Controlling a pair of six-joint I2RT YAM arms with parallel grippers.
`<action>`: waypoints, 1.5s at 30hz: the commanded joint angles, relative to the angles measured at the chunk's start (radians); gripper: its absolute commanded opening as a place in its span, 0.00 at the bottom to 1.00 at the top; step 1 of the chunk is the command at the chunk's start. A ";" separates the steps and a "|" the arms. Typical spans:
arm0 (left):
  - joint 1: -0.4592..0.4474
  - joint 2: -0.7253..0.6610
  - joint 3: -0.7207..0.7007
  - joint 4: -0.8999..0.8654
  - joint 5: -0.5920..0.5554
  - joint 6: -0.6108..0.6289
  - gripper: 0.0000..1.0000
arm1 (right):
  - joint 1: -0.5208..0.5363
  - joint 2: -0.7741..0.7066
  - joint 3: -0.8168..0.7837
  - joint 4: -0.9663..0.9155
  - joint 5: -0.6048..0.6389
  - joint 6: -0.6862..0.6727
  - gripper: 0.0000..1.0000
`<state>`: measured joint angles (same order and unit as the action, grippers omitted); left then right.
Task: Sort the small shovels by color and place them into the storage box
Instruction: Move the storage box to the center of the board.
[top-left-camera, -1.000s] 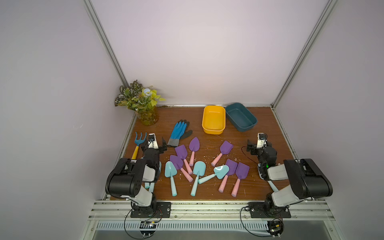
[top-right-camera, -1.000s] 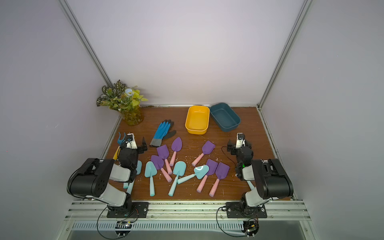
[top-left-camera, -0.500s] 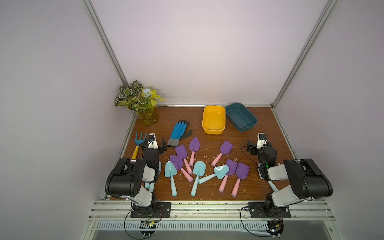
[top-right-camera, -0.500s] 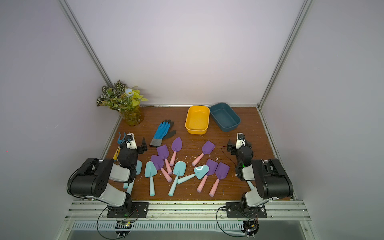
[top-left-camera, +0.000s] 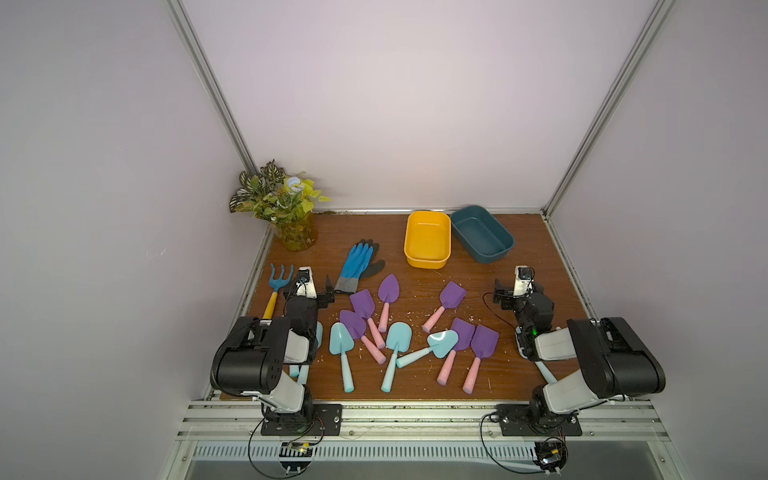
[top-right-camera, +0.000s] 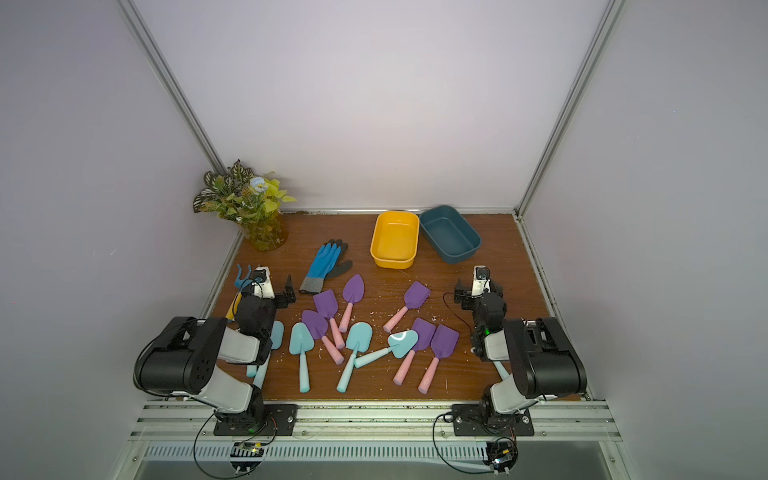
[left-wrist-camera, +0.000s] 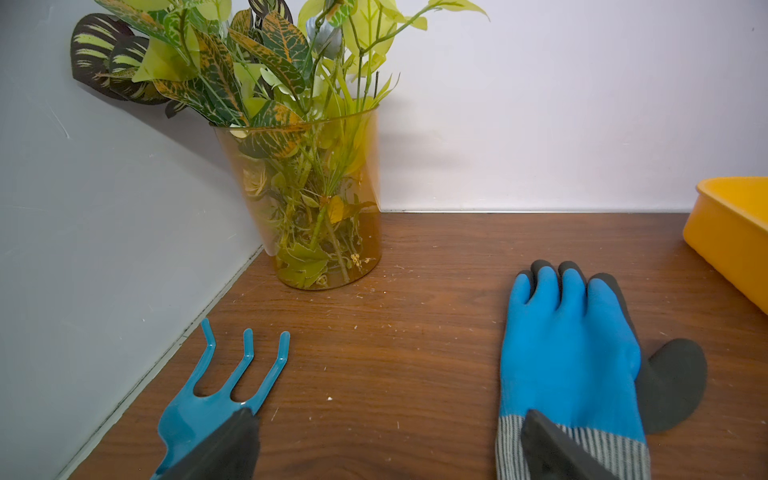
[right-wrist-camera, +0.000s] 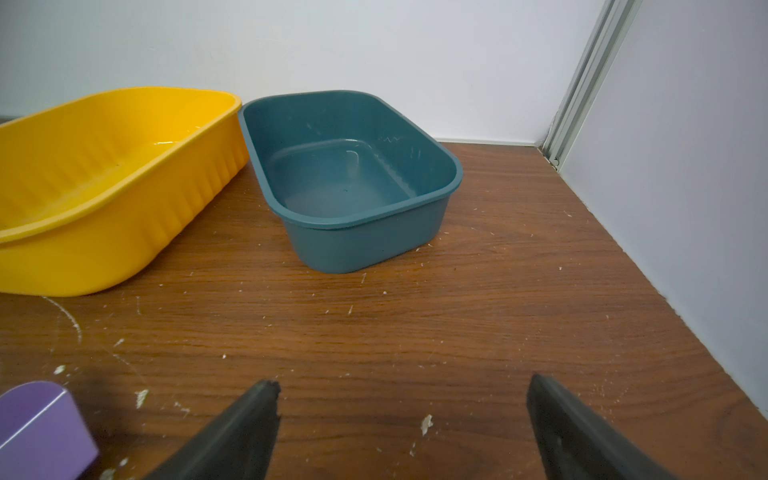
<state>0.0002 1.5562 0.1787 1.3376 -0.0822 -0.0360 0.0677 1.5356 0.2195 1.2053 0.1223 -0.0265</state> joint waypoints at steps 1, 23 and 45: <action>0.014 -0.007 0.018 -0.008 0.019 -0.010 0.99 | -0.005 -0.017 0.023 0.020 -0.013 0.005 1.00; -0.153 -0.332 0.353 -0.728 -0.065 0.060 0.87 | 0.074 -0.119 0.697 -1.227 0.152 0.289 1.00; -0.443 0.589 1.790 -1.636 -0.010 -0.189 0.63 | 0.121 0.028 0.967 -1.433 0.095 0.304 0.95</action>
<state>-0.4198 2.0861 1.9053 -0.1631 -0.1112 -0.1551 0.1944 1.5734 1.1538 -0.2016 0.2195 0.2913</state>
